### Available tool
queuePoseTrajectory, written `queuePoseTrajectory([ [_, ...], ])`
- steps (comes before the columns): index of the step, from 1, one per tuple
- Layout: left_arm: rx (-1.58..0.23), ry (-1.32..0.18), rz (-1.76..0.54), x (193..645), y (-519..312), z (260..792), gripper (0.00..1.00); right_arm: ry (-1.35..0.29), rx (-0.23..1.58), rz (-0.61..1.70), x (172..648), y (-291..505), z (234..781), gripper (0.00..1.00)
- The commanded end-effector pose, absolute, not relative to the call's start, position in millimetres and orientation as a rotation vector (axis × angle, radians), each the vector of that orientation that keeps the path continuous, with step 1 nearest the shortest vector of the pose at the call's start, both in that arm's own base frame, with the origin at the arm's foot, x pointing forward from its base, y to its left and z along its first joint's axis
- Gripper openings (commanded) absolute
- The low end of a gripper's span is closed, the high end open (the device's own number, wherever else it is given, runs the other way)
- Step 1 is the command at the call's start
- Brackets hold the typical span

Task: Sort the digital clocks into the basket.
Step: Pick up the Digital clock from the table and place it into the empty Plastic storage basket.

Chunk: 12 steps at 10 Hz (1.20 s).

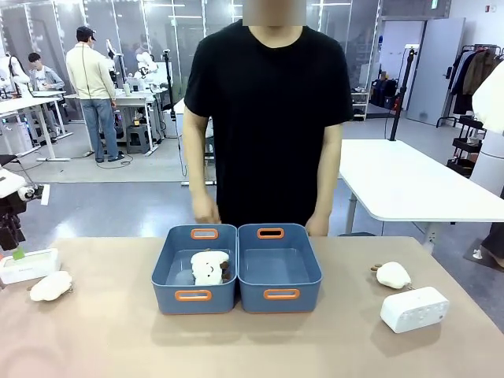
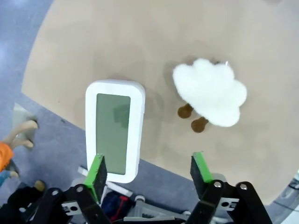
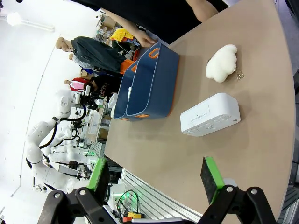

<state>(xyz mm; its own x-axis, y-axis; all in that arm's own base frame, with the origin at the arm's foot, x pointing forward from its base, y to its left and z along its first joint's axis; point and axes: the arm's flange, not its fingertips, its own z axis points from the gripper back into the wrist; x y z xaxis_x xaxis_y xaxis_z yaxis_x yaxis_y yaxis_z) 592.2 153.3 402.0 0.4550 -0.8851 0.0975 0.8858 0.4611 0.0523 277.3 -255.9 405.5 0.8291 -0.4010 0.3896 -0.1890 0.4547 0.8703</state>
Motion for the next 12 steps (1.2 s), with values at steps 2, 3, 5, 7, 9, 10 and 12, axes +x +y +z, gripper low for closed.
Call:
queuePoseTrajectory([
  [2, 0.034, -0.171, -1.22, 595.4, 171.1, 380.6, 1.0, -0.619, 1.117, -0.132, 276.2, -256.5, 406.7, 1.0],
  [3, 0.049, -0.171, -1.214, 602.1, 172.8, 370.2, 1.0, -0.619, 1.117, -0.132, 276.2, -256.5, 406.7, 1.0],
  [5, 0.032, -0.128, -1.206, 596.3, 170.1, 381.2, 1.0, -0.619, 1.117, -0.132, 276.2, -256.5, 406.7, 1.0],
  [7, 0.037, -0.132, -1.183, 599.0, 172.1, 374.4, 1.0, -0.619, 1.117, -0.132, 276.2, -256.5, 406.7, 1.0],
  [9, -0.03, -0.143, -1.187, 609.5, 179.8, 366.2, 1.0, -0.619, 1.117, -0.132, 276.2, -256.5, 406.7, 1.0],
  [10, -0.05, -0.149, -1.201, 615.1, 181.3, 358.3, 1.0, -0.619, 1.117, -0.132, 276.2, -256.5, 406.7, 1.0],
  [12, 0.0, -0.192, -1.218, 622.1, 181.0, 347.1, 1.0, -0.619, 1.117, -0.132, 276.2, -256.5, 406.7, 1.0],
])
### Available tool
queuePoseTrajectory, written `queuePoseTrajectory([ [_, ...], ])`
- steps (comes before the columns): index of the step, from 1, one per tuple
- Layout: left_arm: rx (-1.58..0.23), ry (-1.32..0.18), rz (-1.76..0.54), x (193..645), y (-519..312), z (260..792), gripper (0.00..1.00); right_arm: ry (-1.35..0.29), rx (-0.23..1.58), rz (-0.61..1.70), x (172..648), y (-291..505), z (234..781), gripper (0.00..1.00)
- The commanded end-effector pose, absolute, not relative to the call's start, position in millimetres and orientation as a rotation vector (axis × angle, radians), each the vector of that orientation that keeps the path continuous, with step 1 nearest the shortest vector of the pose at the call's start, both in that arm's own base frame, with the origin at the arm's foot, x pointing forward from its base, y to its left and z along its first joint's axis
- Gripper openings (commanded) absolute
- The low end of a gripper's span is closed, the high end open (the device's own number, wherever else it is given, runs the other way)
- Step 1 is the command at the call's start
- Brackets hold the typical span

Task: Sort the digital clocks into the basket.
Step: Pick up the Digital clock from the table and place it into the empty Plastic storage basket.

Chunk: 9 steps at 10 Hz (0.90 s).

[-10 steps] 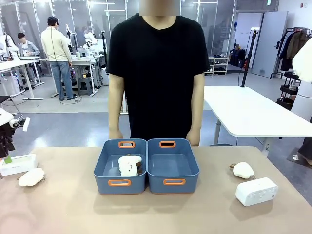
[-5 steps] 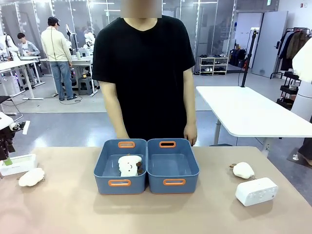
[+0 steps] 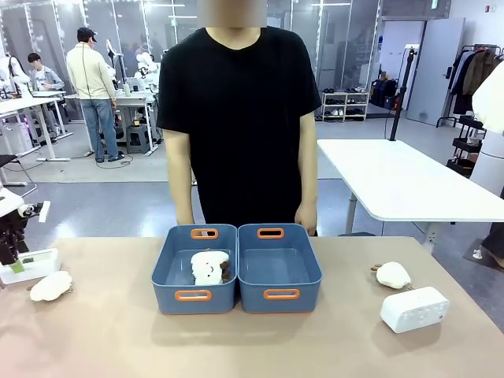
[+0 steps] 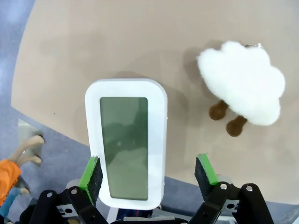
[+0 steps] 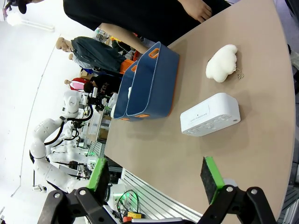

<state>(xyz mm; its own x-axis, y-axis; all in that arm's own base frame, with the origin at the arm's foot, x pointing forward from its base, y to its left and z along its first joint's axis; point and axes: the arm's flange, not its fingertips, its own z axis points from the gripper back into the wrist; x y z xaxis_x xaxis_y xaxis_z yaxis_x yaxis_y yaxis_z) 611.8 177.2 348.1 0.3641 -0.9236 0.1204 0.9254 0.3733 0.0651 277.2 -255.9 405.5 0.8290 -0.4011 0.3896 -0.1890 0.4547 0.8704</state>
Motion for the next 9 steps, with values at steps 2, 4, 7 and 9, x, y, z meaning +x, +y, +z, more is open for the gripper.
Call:
queuePoseTrajectory([
  [2, 0.003, -0.184, -1.225, 627.7, 182.5, 337.3, 1.0, -0.619, 1.117, -0.132, 276.2, -256.5, 406.7, 1.0],
  [4, -0.034, -0.16, -1.234, 632.4, 181.8, 327.4, 1.0, -0.619, 1.117, -0.132, 276.2, -256.5, 406.7, 1.0],
  [7, -0.067, -0.122, -1.241, 638.2, 181.4, 308.5, 1.0, -0.619, 1.117, -0.132, 276.2, -256.5, 406.7, 1.0],
  [9, -0.061, -0.128, -1.232, 636.5, 183.9, 308.5, 0.64, -0.619, 1.117, -0.132, 276.2, -256.5, 406.7, 1.0],
])
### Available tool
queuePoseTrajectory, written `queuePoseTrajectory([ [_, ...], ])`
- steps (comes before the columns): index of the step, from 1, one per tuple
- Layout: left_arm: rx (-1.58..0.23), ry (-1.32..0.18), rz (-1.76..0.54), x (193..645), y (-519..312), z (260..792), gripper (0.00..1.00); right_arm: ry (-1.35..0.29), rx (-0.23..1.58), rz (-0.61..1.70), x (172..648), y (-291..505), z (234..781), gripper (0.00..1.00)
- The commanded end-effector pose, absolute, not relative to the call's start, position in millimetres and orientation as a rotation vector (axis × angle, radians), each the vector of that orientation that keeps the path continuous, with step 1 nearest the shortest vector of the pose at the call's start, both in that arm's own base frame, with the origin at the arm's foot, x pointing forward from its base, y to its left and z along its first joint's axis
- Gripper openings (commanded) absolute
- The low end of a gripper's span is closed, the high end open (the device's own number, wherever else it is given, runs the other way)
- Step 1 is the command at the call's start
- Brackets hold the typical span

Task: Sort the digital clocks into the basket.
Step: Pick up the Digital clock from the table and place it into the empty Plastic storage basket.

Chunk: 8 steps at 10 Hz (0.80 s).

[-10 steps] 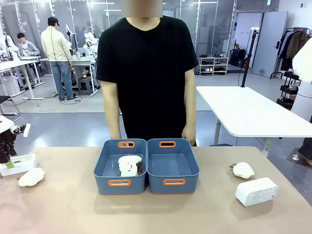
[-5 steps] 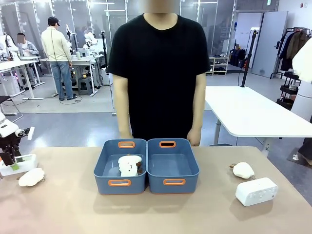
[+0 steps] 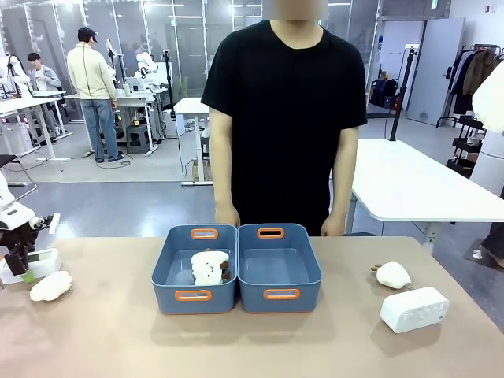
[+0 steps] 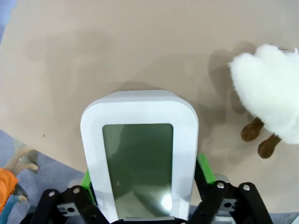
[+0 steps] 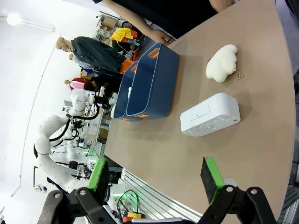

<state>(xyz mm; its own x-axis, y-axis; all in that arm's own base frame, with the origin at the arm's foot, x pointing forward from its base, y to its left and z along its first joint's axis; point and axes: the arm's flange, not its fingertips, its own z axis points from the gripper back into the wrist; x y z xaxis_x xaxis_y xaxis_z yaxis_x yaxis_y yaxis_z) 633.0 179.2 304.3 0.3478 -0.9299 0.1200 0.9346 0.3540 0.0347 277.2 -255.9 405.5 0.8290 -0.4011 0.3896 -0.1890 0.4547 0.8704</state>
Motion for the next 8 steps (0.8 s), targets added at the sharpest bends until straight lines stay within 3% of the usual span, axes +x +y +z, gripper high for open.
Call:
queuePoseTrajectory([
  [1, -0.064, -0.134, -1.229, 635.2, 184.9, 312.0, 0.4, -0.619, 1.117, -0.132, 276.2, -256.5, 406.7, 1.0],
  [2, -0.06, -0.129, -1.222, 633.6, 186.1, 313.7, 0.04, -0.619, 1.117, -0.132, 276.2, -256.5, 406.7, 1.0],
  [3, -0.052, -0.117, -1.222, 631.5, 186.5, 314.3, 0.0, -0.619, 1.117, -0.132, 276.2, -256.5, 406.7, 1.0],
  [5, -0.05, -0.134, -1.217, 625.2, 186.4, 327.8, 0.0, -0.619, 1.117, -0.132, 276.2, -256.5, 406.7, 1.0],
  [6, -0.056, -0.175, -1.179, 619.2, 190.7, 352.1, 0.21, -0.619, 1.117, -0.132, 276.2, -256.5, 406.7, 1.0],
  [8, -0.056, -0.278, -1.165, 593.5, 195.8, 433.0, 0.21, -0.619, 1.117, -0.132, 276.2, -256.5, 406.7, 1.0],
])
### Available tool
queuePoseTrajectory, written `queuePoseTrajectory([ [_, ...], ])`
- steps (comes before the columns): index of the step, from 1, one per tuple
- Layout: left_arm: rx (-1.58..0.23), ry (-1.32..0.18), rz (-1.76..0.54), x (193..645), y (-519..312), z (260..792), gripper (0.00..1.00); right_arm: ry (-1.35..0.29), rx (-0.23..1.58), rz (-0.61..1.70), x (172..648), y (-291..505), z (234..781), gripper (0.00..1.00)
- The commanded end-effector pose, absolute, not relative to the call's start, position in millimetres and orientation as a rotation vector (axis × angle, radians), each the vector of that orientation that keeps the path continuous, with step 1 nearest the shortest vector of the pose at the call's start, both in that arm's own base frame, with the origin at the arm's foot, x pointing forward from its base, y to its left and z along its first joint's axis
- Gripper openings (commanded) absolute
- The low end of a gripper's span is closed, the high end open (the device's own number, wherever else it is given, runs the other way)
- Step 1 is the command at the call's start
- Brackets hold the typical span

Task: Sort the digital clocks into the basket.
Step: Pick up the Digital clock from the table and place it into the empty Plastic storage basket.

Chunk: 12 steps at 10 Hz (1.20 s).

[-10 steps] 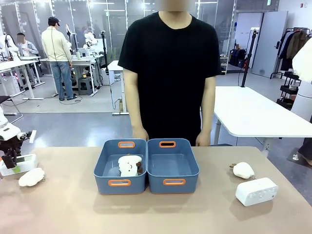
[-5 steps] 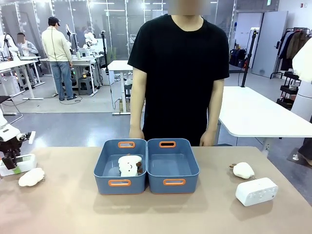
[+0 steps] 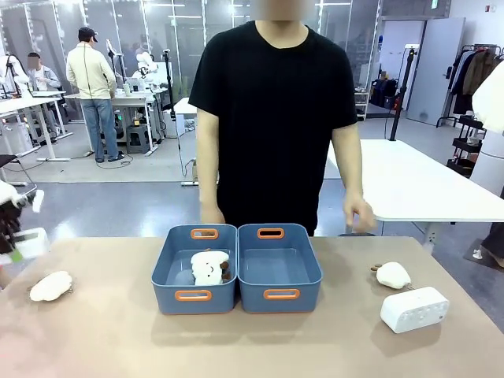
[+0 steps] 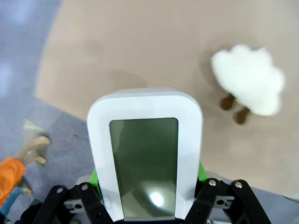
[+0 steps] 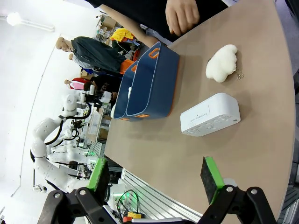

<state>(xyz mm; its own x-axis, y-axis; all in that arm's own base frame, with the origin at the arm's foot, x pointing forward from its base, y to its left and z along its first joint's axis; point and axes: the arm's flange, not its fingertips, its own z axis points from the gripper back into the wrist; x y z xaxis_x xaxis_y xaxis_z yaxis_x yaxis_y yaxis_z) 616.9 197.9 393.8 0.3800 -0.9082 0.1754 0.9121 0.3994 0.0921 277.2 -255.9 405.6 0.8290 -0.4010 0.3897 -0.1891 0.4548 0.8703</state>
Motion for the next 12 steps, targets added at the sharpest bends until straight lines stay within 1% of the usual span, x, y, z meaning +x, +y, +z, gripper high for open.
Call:
queuePoseTrajectory([
  [1, -0.114, -0.321, -1.159, 584.6, 191.6, 457.3, 0.21, -0.619, 1.117, -0.132, 276.2, -256.5, 406.7, 1.0],
  [3, -0.167, -0.377, -1.215, 569.5, 164.7, 467.2, 0.21, -0.619, 1.117, -0.132, 276.2, -256.5, 406.7, 1.0],
  [4, -0.186, -0.429, -1.232, 563.3, 150.8, 472.8, 0.21, -0.619, 1.117, -0.132, 276.2, -256.5, 406.7, 1.0],
  [5, -0.247, -0.492, -1.223, 552.9, 133.2, 480.3, 0.21, -0.619, 1.117, -0.132, 276.2, -256.5, 406.7, 1.0],
  [6, -0.26, -0.538, -1.242, 539.2, 109.1, 485.3, 0.21, -0.619, 1.117, -0.132, 276.2, -256.5, 406.7, 1.0],
  [8, -0.327, -0.663, -1.321, 525.2, 39.1, 504.0, 0.21, -0.619, 1.117, -0.132, 276.2, -256.5, 406.7, 1.0],
  [10, -0.401, -0.813, -1.449, 525.0, -53.2, 525.3, 0.21, -0.619, 1.117, -0.132, 276.2, -256.5, 406.7, 1.0],
  [11, -0.43, -0.851, -1.477, 526.9, -94.1, 528.6, 0.21, -0.619, 1.117, -0.132, 276.2, -256.5, 406.7, 1.0],
  [12, -0.455, -0.848, -1.475, 523.5, -108.9, 525.6, 0.21, -0.619, 1.117, -0.132, 276.2, -256.5, 406.7, 1.0],
])
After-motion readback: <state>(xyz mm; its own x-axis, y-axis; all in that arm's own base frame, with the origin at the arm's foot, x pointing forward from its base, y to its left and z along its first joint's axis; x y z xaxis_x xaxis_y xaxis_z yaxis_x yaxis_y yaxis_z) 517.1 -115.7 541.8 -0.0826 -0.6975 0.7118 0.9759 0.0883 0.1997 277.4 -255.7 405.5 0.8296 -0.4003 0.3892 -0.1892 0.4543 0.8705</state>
